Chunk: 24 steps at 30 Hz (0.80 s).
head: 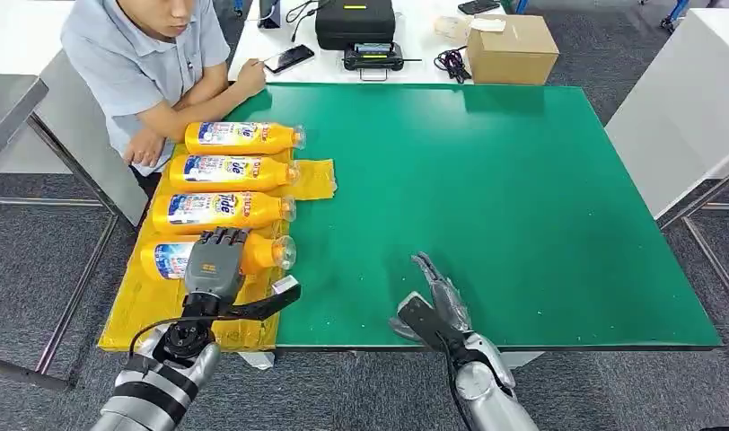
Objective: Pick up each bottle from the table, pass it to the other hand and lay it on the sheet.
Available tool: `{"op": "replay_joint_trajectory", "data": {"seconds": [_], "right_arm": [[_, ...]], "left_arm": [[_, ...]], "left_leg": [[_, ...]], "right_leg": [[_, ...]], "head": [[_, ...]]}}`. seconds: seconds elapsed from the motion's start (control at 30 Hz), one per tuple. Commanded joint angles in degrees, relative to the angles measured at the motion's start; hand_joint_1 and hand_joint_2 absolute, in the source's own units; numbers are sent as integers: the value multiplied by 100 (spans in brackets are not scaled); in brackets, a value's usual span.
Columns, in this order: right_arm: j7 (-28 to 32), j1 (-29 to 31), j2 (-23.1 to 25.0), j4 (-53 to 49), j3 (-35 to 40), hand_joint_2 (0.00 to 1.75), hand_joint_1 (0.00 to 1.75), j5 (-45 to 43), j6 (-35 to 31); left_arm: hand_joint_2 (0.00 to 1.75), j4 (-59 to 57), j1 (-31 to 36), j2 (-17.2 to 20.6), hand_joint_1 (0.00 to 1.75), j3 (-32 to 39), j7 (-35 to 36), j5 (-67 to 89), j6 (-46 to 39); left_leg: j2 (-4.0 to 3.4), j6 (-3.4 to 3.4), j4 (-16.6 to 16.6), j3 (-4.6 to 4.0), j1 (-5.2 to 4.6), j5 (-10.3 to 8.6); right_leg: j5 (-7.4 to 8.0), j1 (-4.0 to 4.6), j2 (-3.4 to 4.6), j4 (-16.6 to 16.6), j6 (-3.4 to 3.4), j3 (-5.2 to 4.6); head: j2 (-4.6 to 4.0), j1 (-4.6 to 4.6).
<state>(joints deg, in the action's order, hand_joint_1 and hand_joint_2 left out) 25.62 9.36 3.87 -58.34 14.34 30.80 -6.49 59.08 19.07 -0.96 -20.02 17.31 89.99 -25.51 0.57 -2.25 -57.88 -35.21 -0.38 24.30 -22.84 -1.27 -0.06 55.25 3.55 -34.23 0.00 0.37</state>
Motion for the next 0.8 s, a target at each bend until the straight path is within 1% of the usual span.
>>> {"op": "replay_joint_trajectory", "data": {"seconds": [0.03, 0.07, 0.1, 0.13, 0.23, 0.27, 0.3, 0.33, 0.37, 0.4, 0.43, 0.5, 0.63, 0.67, 0.8], "right_arm": [[19, 291, 66, 303, -69, 175, 0, -16, 103], [22, 281, 64, 283, -67, 175, 0, -19, 110], [23, 274, 62, 269, -71, 175, 0, -24, 112], [24, 260, 56, 255, -86, 175, 0, -28, 103], [22, 220, 42, 233, -110, 175, 0, -38, 120], [23, 206, 39, 231, -113, 175, 0, -40, 121], [32, 195, 47, 234, -129, 175, 0, -38, 120], [39, 195, 58, 247, -130, 175, 0, -34, 120], [44, 200, 65, 257, -131, 175, 0, -33, 129], [55, 209, 79, 268, -131, 175, 0, -29, 126], [69, 220, 88, 280, -131, 175, 0, -27, 128], [72, 230, 92, 287, -127, 175, 0, -25, 130], [73, 241, 93, 294, -127, 175, 0, -25, 128], [73, 241, 93, 294, -127, 175, 0, -25, 128], [81, 244, 105, 321, -127, 175, 0, -10, 109]], "left_arm": [[175, -1514, 669, -101, 155, -296, -194, -163, 457], [175, -1574, 680, -133, 154, -296, -283, -176, 526], [175, -1587, 671, -157, 155, -264, -347, -219, 573], [175, -1560, 648, -184, 159, -259, -497, -297, 655], [175, -1342, 547, -211, 155, -290, -716, -454, 773], [175, -1257, 519, -213, 140, -338, -745, -451, 808], [175, -1097, 478, -194, 75, -410, -749, -472, 903], [175, -1051, 485, -193, 52, -467, -767, -496, 1002], [175, -1031, 496, -195, 16, -490, -774, -546, 1081], [175, -1022, 515, -205, 7, -515, -782, -604, 1150], [175, -1033, 549, -192, 5, -582, -822, -701, 1239], [175, -1042, 561, -184, 0, -594, -828, -743, 1238], [175, -1062, 575, -177, 0, -609, -822, -741, 1261], [175, -1062, 575, -177, 0, -609, -822, -741, 1261], [175, -1055, 596, -225, 0, -627, -759, -787, 1096]], "left_leg": [[0, 15, -1, 27, 8, 8], [-4, 12, 1, 21, 4, 4], [-2, 8, 4, 14, 2, 1], [-7, 13, 2, 26, 6, 6], [-4, 10, 2, 27, 5, 6], [-9, 15, 0, 40, 8, 13], [-7, 10, 1, 28, 5, 8], [-5, 8, 5, 28, 1, 5], [-4, 11, 3, 33, 4, 9], [3, 7, 3, 21, 2, 3], [-2, 12, 0, 33, 7, 10], [-1, 7, 3, 22, 2, 2], [-4, 8, 4, 24, 1, 3], [-9, 14, 2, 36, 6, 9], [-6, 11, 1, 31, 5, 7]], "right_leg": [[-8, 9, -4, 1, -18, 28], [-4, 5, 0, -1, -14, 21], [-1, 3, 0, -3, -9, 14], [-4, 7, 3, -3, -16, 25], [-5, 6, 0, -3, -13, 27], [-11, 10, 3, -2, -19, 38], [-6, 5, 3, -2, -12, 27], [-5, 2, 2, -3, -10, 26], [-8, 5, 0, -4, -13, 34], [-4, 2, -5, -2, -8, 22], [-9, 8, -2, -2, -14, 34], [-2, 3, -1, -3, -9, 22], [-2, 2, 3, -3, -9, 25], [-6, 7, 6, -3, -17, 36], [-5, 6, 4, -2, -13, 30]], "head": [[0, 0], [0, 0], [0, 2], [0, 0], [0, 0], [0, -2], [0, 0], [0, 0], [0, 0], [0, 0], [0, 0], [0, 2], [0, 0], [0, 0], [0, 0]]}}
